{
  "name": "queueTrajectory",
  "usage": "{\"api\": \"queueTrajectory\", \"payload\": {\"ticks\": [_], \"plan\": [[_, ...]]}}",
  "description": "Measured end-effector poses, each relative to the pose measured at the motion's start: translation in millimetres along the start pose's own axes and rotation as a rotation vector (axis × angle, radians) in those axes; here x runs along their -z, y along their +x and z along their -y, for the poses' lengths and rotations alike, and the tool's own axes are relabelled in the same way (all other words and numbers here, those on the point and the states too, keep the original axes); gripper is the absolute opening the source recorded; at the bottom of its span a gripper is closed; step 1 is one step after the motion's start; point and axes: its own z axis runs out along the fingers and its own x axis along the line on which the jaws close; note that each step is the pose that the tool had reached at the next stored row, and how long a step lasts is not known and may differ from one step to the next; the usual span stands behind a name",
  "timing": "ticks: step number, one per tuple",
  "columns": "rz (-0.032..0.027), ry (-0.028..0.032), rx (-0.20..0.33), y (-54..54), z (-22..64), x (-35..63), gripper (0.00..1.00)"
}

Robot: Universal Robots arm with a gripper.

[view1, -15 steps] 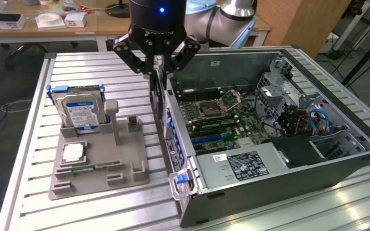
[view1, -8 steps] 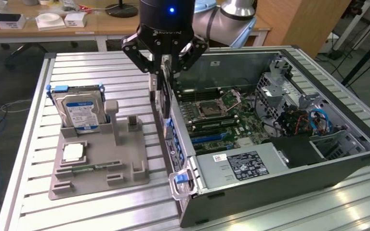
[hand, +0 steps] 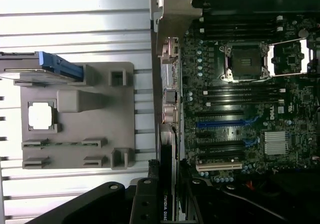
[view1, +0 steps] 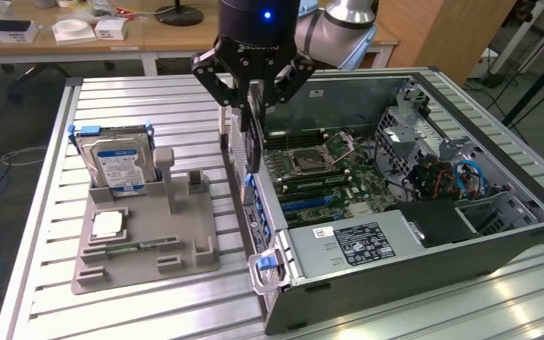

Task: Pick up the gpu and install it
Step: 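Pick up the gpu and move the gpu toward the slot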

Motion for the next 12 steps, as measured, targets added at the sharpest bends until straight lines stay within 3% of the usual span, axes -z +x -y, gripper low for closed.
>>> {"api": "queueTrajectory", "payload": {"ticks": [12], "plan": [[-0.0004,0.0001,0.0,-21.9,-1.6,-0.6,0.26]]}}
